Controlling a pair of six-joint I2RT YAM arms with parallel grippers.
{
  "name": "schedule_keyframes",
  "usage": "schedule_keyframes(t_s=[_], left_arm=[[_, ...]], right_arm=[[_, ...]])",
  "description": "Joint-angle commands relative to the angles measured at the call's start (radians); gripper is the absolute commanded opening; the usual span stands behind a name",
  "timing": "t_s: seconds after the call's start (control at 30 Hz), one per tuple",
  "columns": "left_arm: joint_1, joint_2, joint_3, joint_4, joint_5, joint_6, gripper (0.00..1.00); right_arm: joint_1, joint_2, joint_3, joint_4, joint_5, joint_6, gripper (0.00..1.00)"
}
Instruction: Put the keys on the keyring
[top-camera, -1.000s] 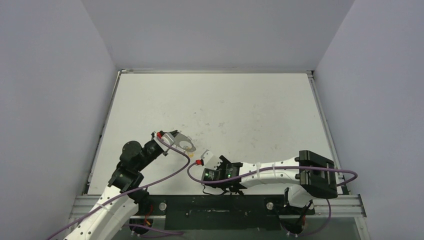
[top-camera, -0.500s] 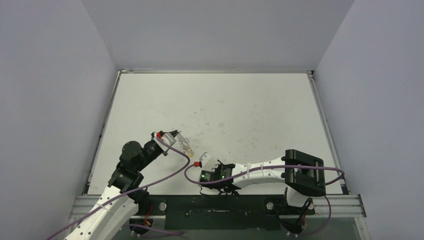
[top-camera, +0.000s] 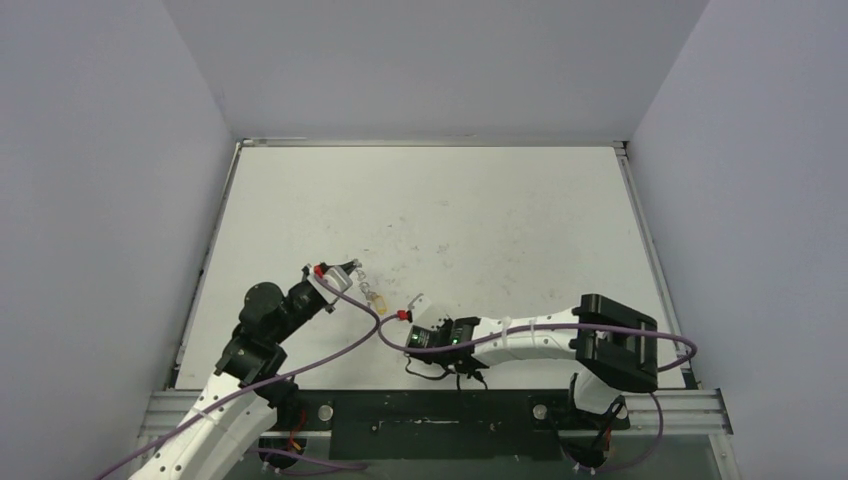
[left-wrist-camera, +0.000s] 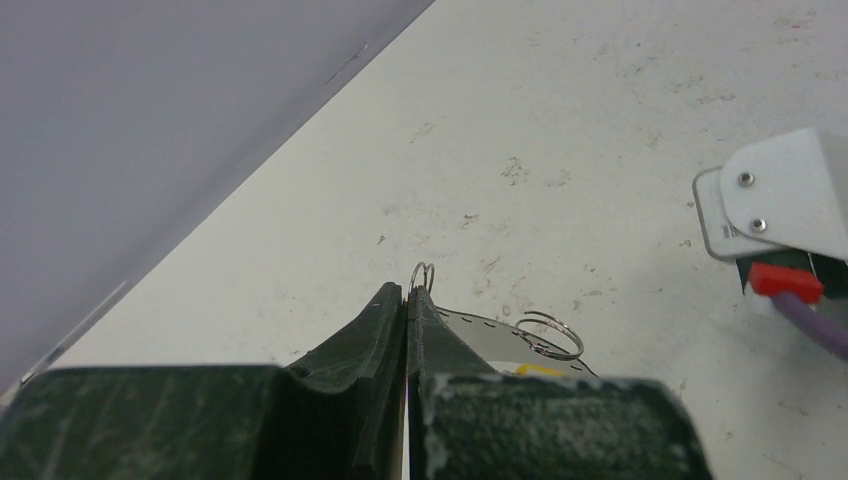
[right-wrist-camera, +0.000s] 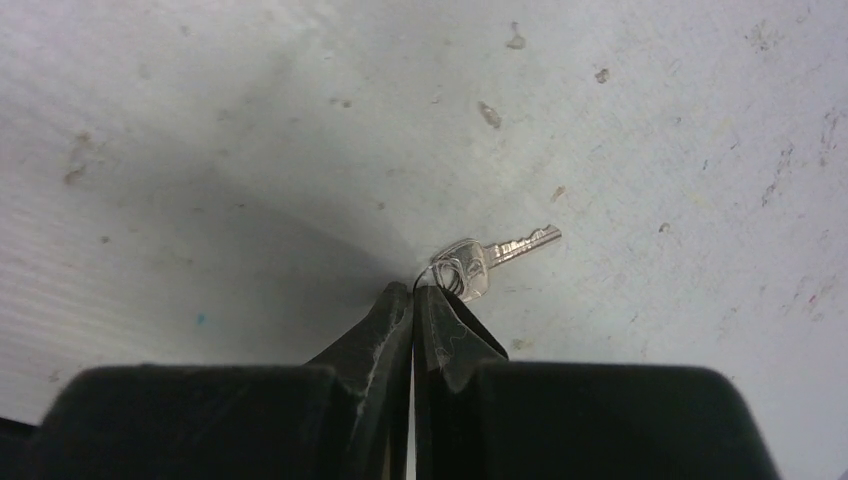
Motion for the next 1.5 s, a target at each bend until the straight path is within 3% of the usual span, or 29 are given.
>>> schedule_keyframes(t_s=[0.0, 0.47, 0.57, 0.7, 0.73, 0.8, 1.03, 1.47], left_arm=[[-0.005, -0.01, 0.049, 0.027, -0.012, 0.004, 0.0], [-0.005, 0.106, -0.01, 0.19, 0.119, -0.052, 0.0], [-0.005, 0.146, -0.01, 0.221, 0.141, -0.058, 0.0], [-0.006, 0.164, -0.023, 0.26, 0.135, -0.063, 0.0], [-0.006, 0.166, -0.026, 0.267, 0.133, -0.066, 0.0], [-0.006, 0.169, -0.027, 0.27, 0.132, -0.066, 0.0], [-0.01, 0.163, -0.042, 0.293, 0.134, -0.073, 0.0], [-0.011, 0.15, -0.04, 0.26, 0.124, -0.064, 0.0]], right_arm=[[-0.105, -0.123, -0.049, 0.069, -0.093, -0.025, 0.0], [-0.462, -0.362, -0.168, 0.229, -0.563, -0.07, 0.0], [-0.458, -0.358, -0.163, 0.187, -0.537, -0.093, 0.04], [-0.362, -0.332, -0.126, 0.114, -0.41, -0.095, 0.26], [-0.323, -0.319, -0.111, 0.09, -0.356, -0.087, 0.37], [-0.261, -0.286, -0.079, 0.045, -0.254, -0.071, 0.44], [-0.166, -0.202, -0.021, -0.046, -0.054, -0.034, 0.46], [-0.156, -0.132, -0.065, 0.04, -0.094, -0.026, 0.39]])
